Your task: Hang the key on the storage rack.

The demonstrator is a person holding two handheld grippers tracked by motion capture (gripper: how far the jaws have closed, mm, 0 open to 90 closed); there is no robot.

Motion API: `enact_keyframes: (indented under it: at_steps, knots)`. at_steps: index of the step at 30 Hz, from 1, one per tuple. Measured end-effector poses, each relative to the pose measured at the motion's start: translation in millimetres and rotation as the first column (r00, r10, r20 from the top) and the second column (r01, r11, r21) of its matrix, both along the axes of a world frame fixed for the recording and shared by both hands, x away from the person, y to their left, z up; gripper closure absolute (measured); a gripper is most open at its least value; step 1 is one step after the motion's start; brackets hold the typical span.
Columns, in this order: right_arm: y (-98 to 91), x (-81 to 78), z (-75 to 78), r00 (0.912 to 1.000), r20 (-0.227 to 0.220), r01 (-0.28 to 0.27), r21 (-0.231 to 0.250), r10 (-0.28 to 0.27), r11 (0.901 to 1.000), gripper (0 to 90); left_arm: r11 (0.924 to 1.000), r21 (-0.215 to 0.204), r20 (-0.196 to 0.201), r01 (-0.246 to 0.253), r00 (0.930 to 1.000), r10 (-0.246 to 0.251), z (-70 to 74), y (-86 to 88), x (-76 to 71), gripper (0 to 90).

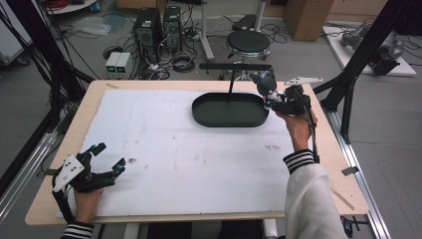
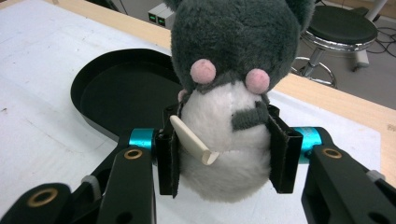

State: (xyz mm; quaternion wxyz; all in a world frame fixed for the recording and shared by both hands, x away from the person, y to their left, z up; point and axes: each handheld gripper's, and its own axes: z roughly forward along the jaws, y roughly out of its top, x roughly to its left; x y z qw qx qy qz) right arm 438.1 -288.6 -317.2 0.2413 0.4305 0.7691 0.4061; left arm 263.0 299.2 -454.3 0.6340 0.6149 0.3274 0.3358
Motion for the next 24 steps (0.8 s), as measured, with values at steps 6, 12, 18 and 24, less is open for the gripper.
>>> enact_keyframes:
  at_steps: [6, 12, 18, 24]
  knots:
    - [-0.1, 3.3, -3.1, 0.9999, -0.013, 0.008, 0.004, -0.007, 1.0, 54.7, 1.0, -0.001, 0.0, 0.0, 1.0, 0.0, 0.0, -0.1, 0.0, 9.8]
    - [-1.4, 7.4, -6.8, 0.9994, -0.027, 0.021, 0.017, -0.021, 0.9996, 54.7, 1.0, 0.0, 0.0, 0.0, 1.0, 0.0, 0.0, -0.1, 0.0, 9.8]
    - [-1.7, 13.5, -11.7, 0.9987, -0.034, 0.038, 0.043, -0.036, 0.9984, 54.7, 1.0, 0.0, 0.0, 0.0, 1.0, 0.0, 0.0, -0.1, 0.0, 9.8]
    - [-2.1, 21.0, -17.9, 0.9976, -0.041, 0.059, 0.082, -0.055, 0.9949, 54.7, 1.0, -0.001, 0.0, 0.0, 1.0, 0.0, 0.0, -0.1, 0.0, 9.8]
